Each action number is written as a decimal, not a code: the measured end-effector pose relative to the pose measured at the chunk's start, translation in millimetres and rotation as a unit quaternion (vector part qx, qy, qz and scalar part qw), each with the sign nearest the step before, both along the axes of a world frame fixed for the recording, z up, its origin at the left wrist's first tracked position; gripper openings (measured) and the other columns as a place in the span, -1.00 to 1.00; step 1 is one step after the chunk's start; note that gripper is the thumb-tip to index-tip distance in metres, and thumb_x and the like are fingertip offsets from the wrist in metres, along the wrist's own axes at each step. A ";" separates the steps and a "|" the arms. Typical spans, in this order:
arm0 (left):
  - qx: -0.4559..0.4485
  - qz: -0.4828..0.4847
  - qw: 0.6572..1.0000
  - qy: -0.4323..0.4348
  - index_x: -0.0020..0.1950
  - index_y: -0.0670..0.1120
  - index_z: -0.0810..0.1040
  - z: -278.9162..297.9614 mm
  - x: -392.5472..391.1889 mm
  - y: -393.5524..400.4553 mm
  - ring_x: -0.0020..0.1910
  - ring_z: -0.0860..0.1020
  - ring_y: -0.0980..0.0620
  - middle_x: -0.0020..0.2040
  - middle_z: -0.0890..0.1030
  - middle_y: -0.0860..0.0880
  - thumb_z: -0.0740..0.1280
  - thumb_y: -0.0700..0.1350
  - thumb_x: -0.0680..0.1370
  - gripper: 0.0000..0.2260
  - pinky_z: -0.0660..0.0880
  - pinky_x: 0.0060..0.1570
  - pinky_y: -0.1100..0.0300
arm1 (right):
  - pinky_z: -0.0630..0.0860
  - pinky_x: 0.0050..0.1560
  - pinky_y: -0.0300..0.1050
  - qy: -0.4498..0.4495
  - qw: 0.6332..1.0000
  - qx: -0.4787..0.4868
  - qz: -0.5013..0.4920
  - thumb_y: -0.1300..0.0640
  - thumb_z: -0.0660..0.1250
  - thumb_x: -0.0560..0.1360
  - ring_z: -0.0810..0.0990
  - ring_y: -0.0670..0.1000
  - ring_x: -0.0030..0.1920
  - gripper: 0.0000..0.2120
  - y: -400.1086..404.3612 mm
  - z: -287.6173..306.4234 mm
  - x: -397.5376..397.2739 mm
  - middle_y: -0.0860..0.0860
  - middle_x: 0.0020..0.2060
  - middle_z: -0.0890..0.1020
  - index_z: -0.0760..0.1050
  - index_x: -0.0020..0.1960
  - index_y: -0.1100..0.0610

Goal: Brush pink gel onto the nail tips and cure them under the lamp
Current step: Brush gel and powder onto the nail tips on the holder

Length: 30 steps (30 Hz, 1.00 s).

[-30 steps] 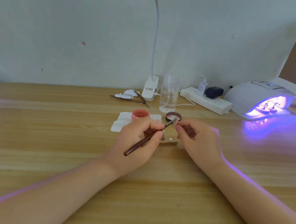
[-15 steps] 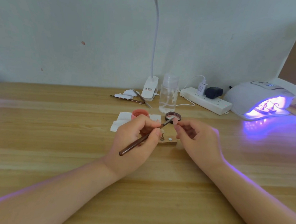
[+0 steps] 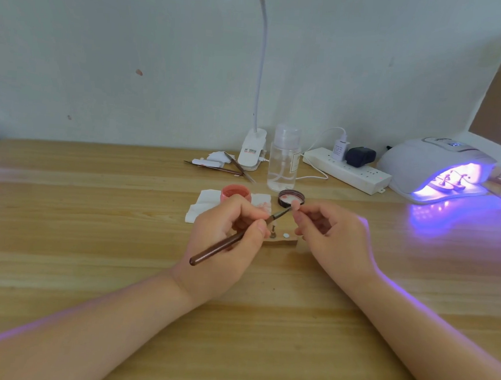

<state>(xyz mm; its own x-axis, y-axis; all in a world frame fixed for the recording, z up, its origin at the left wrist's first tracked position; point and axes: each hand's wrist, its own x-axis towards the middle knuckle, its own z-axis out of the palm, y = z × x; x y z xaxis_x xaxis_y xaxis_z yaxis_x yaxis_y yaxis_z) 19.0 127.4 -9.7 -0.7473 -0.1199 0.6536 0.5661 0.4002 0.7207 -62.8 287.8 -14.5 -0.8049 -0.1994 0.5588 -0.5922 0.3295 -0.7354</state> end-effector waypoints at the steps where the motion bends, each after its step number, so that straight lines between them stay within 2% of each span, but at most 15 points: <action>1: 0.005 0.004 1.000 -0.002 -0.08 -0.09 0.54 -0.1 -1.1 0.4 -0.10 0.61 0.29 -0.15 0.66 0.12 0.29 -0.23 0.50 -0.93 0.54 -0.05 0.31 | 0.56 -0.22 -0.21 -0.002 1.000 -0.002 -0.003 0.20 0.42 0.46 0.63 -0.11 -0.33 -0.95 0.0 -0.2 -0.1 -0.08 -0.38 0.65 0.65 -0.14 0.07; 4: -0.007 0.017 1.000 -0.011 -0.01 -0.03 0.58 -1.1 -4.3 0.7 -0.07 0.57 0.37 -0.09 0.62 0.32 0.36 -0.26 0.52 -0.86 0.52 -0.09 0.40 | 0.55 -0.23 -0.22 0.001 1.000 -0.002 -0.006 0.18 0.42 0.46 0.63 -0.09 -0.33 -0.96 -0.9 0.5 0.5 -0.08 -0.39 0.65 0.65 -0.15 0.08; 6: -0.033 0.030 0.999 -0.002 0.02 -0.07 0.61 -3.1 -6.1 0.2 -0.02 0.57 0.36 -0.09 0.65 0.24 0.38 -0.30 0.51 -0.83 0.47 -0.06 0.46 | 0.54 -0.25 -0.26 0.011 1.000 0.005 -0.004 0.18 0.43 0.46 0.62 -0.09 -0.33 -0.96 -1.5 1.7 1.2 -0.10 -0.38 0.65 0.65 -0.15 0.08; 8: -0.044 0.033 0.998 0.007 0.03 -0.07 0.62 -3.9 -6.7 0.3 -0.02 0.60 0.29 -0.06 0.67 0.12 0.39 -0.27 0.49 -0.83 0.49 -0.03 0.41 | 0.53 -0.26 -0.29 0.020 1.000 0.011 -0.004 0.20 0.42 0.46 0.62 -0.10 -0.32 -0.95 -1.4 2.6 1.8 -0.11 -0.38 0.64 0.65 -0.14 0.09; 10: -0.055 0.037 0.998 0.018 0.02 -0.06 0.63 -3.2 -6.6 0.8 -0.06 0.62 0.22 -0.06 0.67 0.09 0.37 -0.22 0.48 -0.84 0.53 -0.02 0.32 | 0.51 -0.26 -0.33 0.024 1.000 0.013 -0.006 0.23 0.42 0.45 0.61 -0.11 -0.31 -0.94 -1.5 3.1 1.7 -0.12 -0.37 0.64 0.65 -0.13 0.10; 13: -0.092 0.043 0.994 0.044 -0.03 -0.17 0.63 -1.8 -5.7 0.6 -0.11 0.61 0.19 -0.12 0.66 0.04 0.36 -0.25 0.46 -0.88 0.52 -0.07 0.34 | 0.49 -0.26 -0.40 0.018 1.000 0.018 -0.010 0.23 0.41 0.46 0.61 -0.12 -0.29 -0.94 -1.2 2.9 1.2 -0.10 -0.36 0.64 0.65 -0.12 0.11; 16: -0.120 0.032 0.990 0.059 -0.11 -0.22 0.60 -0.1 -3.8 -0.7 -0.17 0.55 0.27 -0.20 0.60 0.08 0.34 -0.25 0.47 -0.93 0.43 -0.11 0.42 | 0.50 -0.26 -0.39 0.016 1.000 0.014 -0.016 0.23 0.41 0.46 0.60 -0.12 -0.29 -0.93 -0.4 2.4 1.0 -0.10 -0.36 0.64 0.65 -0.12 0.10; 18: -0.129 0.028 0.989 0.071 -0.14 -0.23 0.59 0.8 -2.5 -0.8 -0.17 0.52 0.31 -0.22 0.56 0.13 0.30 -0.20 0.46 -0.89 0.39 -0.09 0.46 | 0.47 -0.27 -0.42 0.020 1.000 0.011 -0.020 0.24 0.41 0.46 0.58 -0.16 -0.29 -0.92 -0.3 2.3 0.8 -0.14 -0.35 0.62 0.65 -0.11 0.09; 21: -0.119 0.040 0.989 0.074 -0.10 -0.19 0.59 0.4 -2.8 -0.3 -0.12 0.55 0.30 -0.18 0.58 0.11 0.30 -0.18 0.46 -0.88 0.41 -0.07 0.46 | 0.41 -0.28 -0.48 0.046 0.998 0.026 -0.032 0.24 0.42 0.46 0.55 -0.23 -0.28 -0.91 -0.8 2.9 0.8 -0.21 -0.36 0.59 0.65 -0.10 0.08; 24: -0.104 0.061 0.991 0.063 -0.03 -0.15 0.61 -1.1 -5.1 -0.2 -0.08 0.57 0.25 -0.14 0.61 0.14 0.35 -0.25 0.47 -0.89 0.44 -0.06 0.46 | 0.44 -0.26 -0.41 0.069 0.996 0.048 -0.040 0.24 0.42 0.45 0.54 -0.15 -0.24 -0.91 -1.4 2.9 0.6 -0.13 -0.35 0.62 0.66 -0.12 0.08; 30: -0.155 0.062 0.983 0.079 0.01 -0.12 0.63 -2.2 -8.0 -2.3 -0.11 0.56 0.22 -0.16 0.62 0.10 0.36 -0.27 0.48 -0.85 0.44 -0.07 0.41 | 0.42 -0.24 -0.39 0.096 0.993 0.059 -0.045 0.26 0.42 0.44 0.53 -0.09 -0.21 -0.93 -0.9 1.7 -0.9 -0.04 -0.33 0.64 0.65 -0.13 0.12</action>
